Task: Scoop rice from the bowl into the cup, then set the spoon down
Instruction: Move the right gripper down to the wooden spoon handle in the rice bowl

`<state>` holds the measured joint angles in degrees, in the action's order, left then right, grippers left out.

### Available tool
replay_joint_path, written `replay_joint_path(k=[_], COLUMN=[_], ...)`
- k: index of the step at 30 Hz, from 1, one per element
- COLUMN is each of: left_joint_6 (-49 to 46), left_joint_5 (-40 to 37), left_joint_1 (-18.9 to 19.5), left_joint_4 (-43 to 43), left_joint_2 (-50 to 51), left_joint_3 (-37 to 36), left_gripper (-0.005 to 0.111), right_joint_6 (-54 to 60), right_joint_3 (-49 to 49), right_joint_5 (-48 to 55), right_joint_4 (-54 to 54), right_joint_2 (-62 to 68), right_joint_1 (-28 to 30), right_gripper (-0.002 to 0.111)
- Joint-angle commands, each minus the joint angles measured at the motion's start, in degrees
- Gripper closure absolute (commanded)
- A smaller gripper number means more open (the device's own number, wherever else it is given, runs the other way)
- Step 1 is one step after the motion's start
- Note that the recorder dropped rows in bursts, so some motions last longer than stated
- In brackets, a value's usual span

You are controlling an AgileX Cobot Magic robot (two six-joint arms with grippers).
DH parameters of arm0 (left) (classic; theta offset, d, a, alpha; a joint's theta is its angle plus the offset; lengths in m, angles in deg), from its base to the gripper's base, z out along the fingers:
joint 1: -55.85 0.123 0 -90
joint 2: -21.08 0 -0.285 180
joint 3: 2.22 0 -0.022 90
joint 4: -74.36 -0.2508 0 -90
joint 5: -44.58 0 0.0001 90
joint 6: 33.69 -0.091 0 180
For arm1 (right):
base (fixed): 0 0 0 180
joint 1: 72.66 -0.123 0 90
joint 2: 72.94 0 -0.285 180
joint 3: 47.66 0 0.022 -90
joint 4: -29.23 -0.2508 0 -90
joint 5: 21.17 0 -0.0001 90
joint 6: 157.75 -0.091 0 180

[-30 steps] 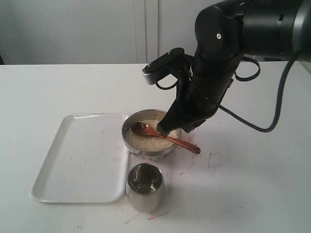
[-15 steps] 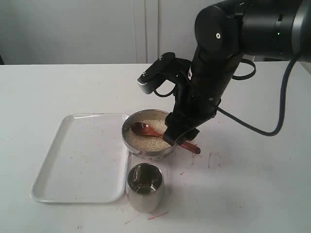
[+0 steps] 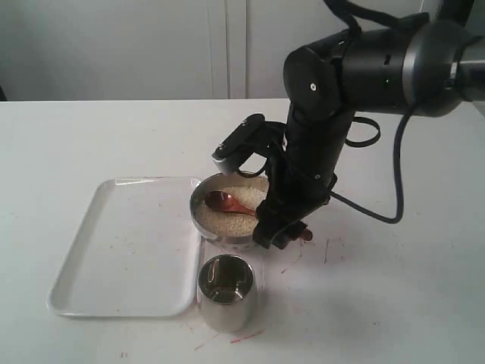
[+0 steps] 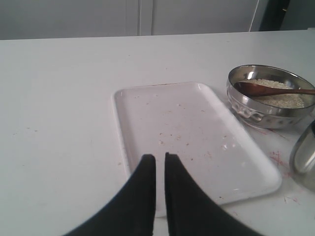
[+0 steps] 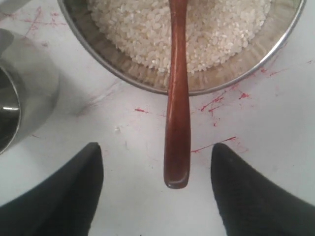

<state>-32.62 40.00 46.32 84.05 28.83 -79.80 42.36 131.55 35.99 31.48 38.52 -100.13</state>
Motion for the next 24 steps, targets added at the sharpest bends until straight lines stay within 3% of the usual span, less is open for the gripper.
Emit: replay_joint_path(k=[1, 24], left_joint_6=[0.0, 0.0], left_joint_5=[0.2, 0.2], left_joint_1=[-0.3, -0.3], left_joint_4=[0.4, 0.4], left_joint_2=[0.0, 0.0], left_joint_3=[0.4, 0.4], left_gripper=[0.092, 0.092], right_joint_6=[0.1, -5.4], right_joint_3=[0.3, 0.2], right_joint_5=[-0.7, -1.8], right_joint_4=[0.8, 3.7], right_joint_2=[1.4, 2.5], right_joint_1=[-0.1, 0.1], right_gripper=[0.048, 0.048])
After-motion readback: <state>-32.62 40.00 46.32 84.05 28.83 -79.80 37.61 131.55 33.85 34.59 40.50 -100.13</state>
